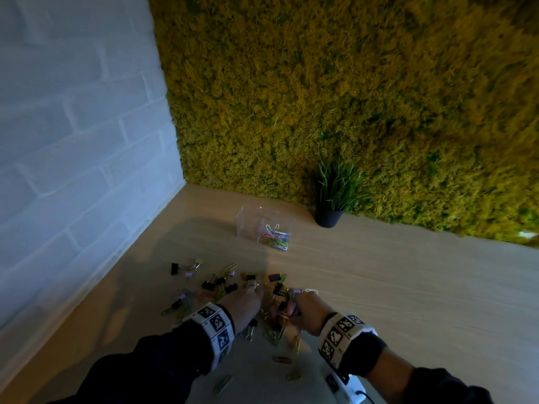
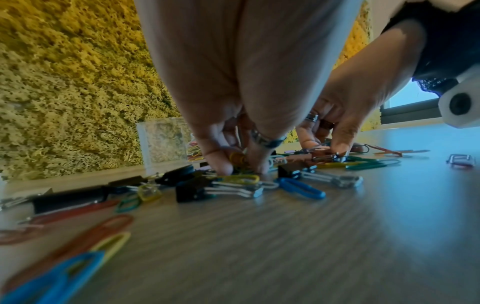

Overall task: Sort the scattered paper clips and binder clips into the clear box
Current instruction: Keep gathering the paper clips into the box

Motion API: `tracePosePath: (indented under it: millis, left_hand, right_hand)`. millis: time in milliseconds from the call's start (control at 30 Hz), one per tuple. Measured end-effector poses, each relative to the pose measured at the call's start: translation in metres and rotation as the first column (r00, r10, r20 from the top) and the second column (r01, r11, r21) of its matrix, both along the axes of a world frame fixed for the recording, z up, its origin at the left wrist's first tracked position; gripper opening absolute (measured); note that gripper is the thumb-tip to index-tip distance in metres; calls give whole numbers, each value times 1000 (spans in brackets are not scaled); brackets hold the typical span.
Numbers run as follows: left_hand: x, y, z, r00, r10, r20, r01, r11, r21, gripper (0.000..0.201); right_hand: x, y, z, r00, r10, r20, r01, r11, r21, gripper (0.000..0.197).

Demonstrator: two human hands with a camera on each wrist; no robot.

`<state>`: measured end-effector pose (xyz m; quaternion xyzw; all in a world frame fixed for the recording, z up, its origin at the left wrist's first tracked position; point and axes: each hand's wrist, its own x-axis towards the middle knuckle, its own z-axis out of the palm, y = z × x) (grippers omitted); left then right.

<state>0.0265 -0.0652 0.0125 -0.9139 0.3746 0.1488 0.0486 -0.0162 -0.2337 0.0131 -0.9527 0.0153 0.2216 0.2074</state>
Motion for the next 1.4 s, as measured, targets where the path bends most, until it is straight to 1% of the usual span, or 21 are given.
tracePosePath:
  millis: [100,200,267,333,367,433,533,600,700,733,800,867,900,967,1000,1033,1100,1167,1200,1267,1400]
  left_hand:
    - [8,8,-3,991,41,-129,-59,989,-139,31]
    - [15,21,2,926,120,-357,-280,853,-439,13]
    - [19,27,11,799,132,-587,-524,633,-571,14]
    - [20,26,22,529,15,-848,-803,333,-495,13]
    - [21,25,26,383,-87,-920,-895,210,-393,13]
    - [21,22,35,184,-283,-941,-976,60,-209,16]
    - [20,14,34,21,-441,-897,-999,-33,-8,20]
    - [17,9,30,-70,-479,-875,-995,-29,95,22]
    - [14,1,25,-102,-388,-916,-988,144,49,17]
    - [14,-3,20,-31,-272,-962,-971,236,-35,23]
    - [12,-10,14,297,-20,-955,-805,533,-261,32]
    - [3,-16,9,625,37,-780,-471,815,-338,30]
    - [-3,-18,8,732,17,-681,-306,901,-306,26]
    - [-19,-22,16,864,-70,-498,-32,981,-193,21]
    - [-27,-24,21,903,-128,-409,78,987,-137,33]
    - [-33,-26,27,929,-179,-323,160,984,-85,44]
    - [-42,-30,27,952,-249,-176,253,968,-3,50]
    - [-47,-33,22,957,-247,-153,253,967,22,47]
    - [-49,-34,21,956,-230,-184,236,972,10,43]
    - [-49,-34,14,953,-182,-241,180,983,-32,33]
    - [-44,-26,2,955,-150,-256,121,985,-125,19]
  right_hand:
    - [2,-4,2,1000,23,-1,-23,999,-37,26]
    - [4,-18,5,1000,-18,11,18,999,27,10]
    - [5,-32,5,993,-116,20,110,976,190,24]
    - [3,-39,9,983,-178,-53,184,886,426,29]
    - [3,-42,11,973,-206,-107,230,804,548,29]
    - [3,-43,11,931,-288,-223,354,566,744,26]
    - [4,-45,1,813,-327,-481,516,25,856,13]
    - [5,-46,-4,793,-283,-539,492,-225,841,19]
    - [7,-47,-8,747,-283,-601,474,-407,781,31]
    - [7,-47,-12,719,-306,-624,472,-445,761,38]
    - [8,-48,-18,664,-345,-664,486,-476,733,47]
    - [10,-49,-23,621,-379,-686,523,-451,723,45]
    - [10,-50,-24,598,-393,-699,548,-435,714,46]
    - [9,-55,-24,541,-437,-719,623,-366,691,51]
    - [8,-57,-23,533,-450,-716,670,-293,683,50]
    - [7,-58,-22,555,-462,-691,710,-171,684,47]
    - [3,-56,-19,699,-444,-560,688,203,697,40]
    - [-3,-53,-17,900,-296,-320,436,578,690,37]
    - [-6,-51,-16,964,-190,-187,266,713,649,32]
    - [-12,-48,-17,1000,-3,-27,17,855,518,15]
    - [-17,-45,-8,986,164,-40,-152,966,207,30]
